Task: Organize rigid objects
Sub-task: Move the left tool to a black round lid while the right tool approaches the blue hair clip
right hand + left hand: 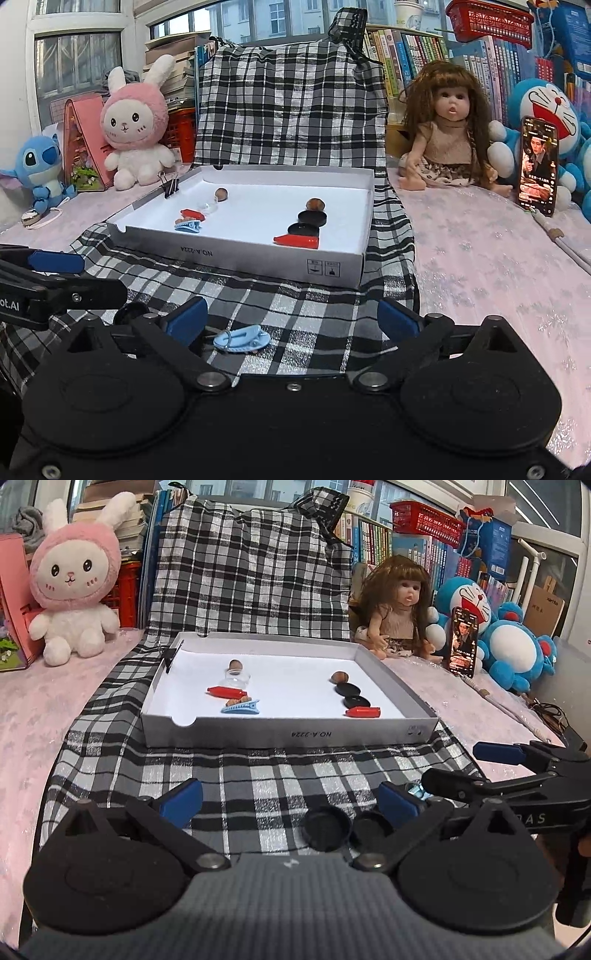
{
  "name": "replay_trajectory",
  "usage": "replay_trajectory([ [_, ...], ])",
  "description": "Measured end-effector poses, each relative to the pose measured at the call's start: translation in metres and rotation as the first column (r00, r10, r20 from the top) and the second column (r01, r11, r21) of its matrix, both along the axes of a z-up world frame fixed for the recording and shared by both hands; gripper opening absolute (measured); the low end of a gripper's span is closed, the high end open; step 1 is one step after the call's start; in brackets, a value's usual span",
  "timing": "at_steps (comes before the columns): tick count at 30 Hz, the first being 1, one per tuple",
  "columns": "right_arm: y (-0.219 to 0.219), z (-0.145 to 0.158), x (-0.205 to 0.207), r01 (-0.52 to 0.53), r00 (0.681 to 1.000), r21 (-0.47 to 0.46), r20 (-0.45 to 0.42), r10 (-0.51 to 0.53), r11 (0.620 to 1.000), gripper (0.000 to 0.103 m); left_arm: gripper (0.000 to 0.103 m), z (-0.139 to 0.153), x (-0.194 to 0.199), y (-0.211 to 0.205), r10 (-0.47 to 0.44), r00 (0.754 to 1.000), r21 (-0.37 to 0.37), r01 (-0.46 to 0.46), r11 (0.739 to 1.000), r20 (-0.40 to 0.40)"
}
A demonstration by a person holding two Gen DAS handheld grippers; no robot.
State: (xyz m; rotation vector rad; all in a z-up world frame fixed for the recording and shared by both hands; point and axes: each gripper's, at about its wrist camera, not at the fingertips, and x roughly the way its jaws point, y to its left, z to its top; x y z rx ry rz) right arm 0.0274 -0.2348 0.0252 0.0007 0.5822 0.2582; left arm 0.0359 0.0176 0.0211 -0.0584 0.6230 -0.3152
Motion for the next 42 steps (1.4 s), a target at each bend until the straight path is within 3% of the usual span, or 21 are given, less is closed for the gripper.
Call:
replay_trajectory([
  [17, 0.005, -0.008, -0.017, 0.009, 1.0, -0.044, 0.024, -0.007, 0.999, 0.099, 0.103, -0.011, -0.012, 0.0, 0.019, 1.0, 0.04, -0.019, 0.999, 0.002],
  [42, 0.014, -0.016, -0.013, 0.009, 1.0, -0.084, -0.017, -0.011, 0.996, 0.099, 0.103, -0.031, -0.018, 0.0, 0.071, 0.997, 0.102, -0.07, 0.992, -0.006],
])
